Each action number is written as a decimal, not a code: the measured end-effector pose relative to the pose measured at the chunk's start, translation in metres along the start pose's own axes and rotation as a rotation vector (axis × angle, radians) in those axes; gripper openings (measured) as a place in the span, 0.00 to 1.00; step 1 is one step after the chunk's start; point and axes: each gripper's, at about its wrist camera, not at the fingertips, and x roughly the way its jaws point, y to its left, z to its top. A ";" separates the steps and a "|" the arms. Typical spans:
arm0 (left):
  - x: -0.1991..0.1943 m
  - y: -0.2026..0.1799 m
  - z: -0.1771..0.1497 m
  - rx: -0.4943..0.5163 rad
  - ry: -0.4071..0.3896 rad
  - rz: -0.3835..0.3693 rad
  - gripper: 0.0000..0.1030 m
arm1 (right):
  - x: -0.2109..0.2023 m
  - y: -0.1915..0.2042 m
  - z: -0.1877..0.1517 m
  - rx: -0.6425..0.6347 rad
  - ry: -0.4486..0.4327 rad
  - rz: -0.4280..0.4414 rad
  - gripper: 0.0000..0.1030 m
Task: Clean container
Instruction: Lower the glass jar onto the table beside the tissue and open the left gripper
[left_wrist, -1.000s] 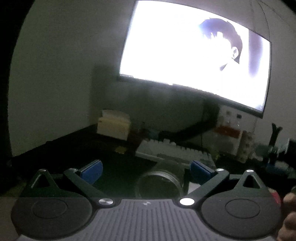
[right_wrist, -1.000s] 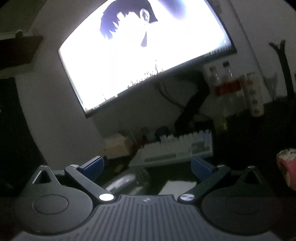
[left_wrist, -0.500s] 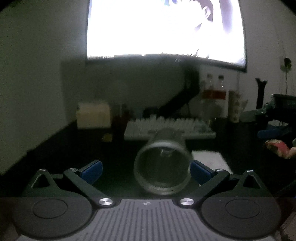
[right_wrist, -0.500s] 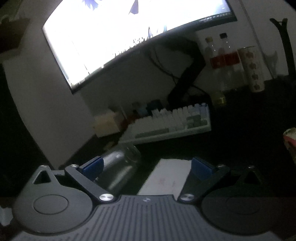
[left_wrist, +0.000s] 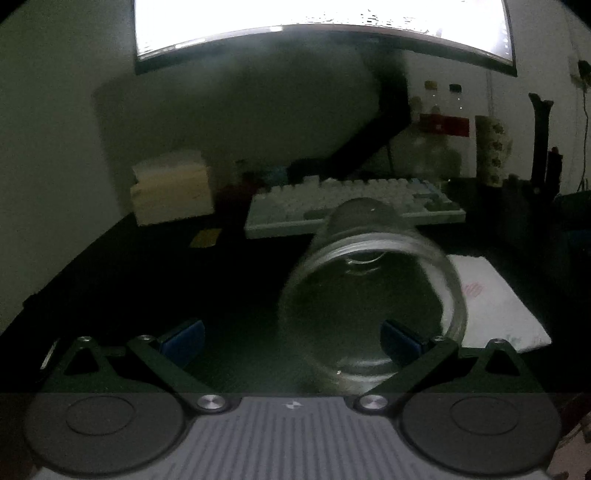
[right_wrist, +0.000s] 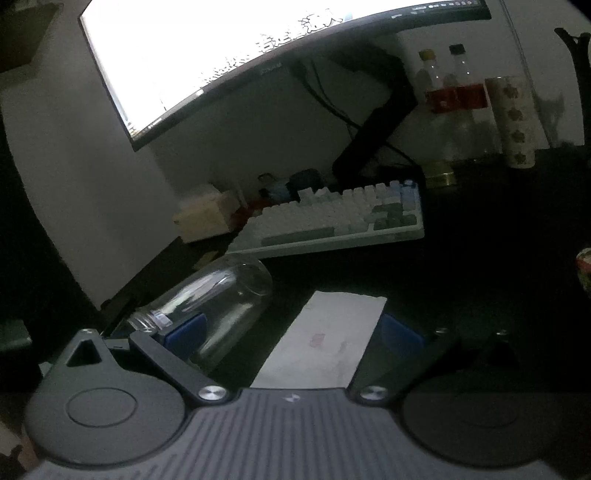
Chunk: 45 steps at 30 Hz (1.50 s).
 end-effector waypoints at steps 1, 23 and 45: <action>0.003 -0.004 0.001 0.003 -0.003 0.000 1.00 | 0.000 -0.001 0.000 0.003 -0.001 -0.005 1.00; -0.011 -0.057 -0.003 0.101 -0.097 0.056 0.67 | -0.007 -0.014 0.006 0.087 -0.012 -0.050 1.00; -0.019 -0.049 -0.003 0.074 -0.081 0.029 0.79 | 0.004 -0.011 0.002 0.058 0.025 -0.064 1.00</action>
